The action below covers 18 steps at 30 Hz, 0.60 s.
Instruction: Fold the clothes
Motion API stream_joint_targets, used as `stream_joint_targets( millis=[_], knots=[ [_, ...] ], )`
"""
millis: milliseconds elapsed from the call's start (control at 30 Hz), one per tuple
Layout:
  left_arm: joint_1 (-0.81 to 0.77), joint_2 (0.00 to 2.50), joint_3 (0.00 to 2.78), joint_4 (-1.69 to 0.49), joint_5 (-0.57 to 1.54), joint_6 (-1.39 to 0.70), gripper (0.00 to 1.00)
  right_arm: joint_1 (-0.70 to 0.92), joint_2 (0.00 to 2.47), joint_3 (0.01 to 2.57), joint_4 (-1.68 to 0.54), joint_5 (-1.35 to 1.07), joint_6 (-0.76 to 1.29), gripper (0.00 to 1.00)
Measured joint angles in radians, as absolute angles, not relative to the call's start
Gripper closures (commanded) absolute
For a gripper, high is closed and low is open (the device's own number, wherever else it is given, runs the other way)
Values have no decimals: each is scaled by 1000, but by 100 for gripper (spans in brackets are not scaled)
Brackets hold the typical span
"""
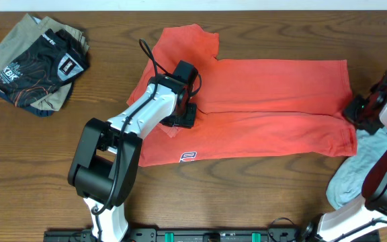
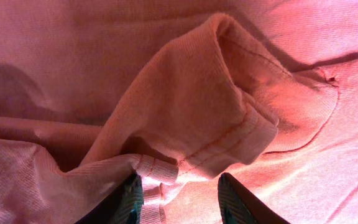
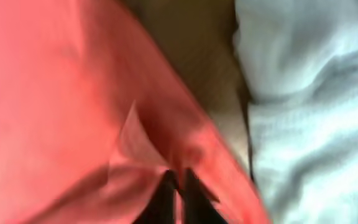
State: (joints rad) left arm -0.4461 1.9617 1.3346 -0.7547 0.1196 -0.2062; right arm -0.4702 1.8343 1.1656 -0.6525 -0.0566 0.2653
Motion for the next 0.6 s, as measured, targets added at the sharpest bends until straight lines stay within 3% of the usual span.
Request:
stream_joint_targets(
  millis=[200,267,600],
  knots=[
    [-446,1962,1335,-755,120,-206,58,-468,1798,1166,-801,-70,239,93],
    [-446,1962,1335,-755,120,-206,58,-467,1798,1165,-828,-68,230,84],
    [-446,1962,1335,-755,120,-210,59,-461,1798,1165,-842,-17,218,69]
  ],
)
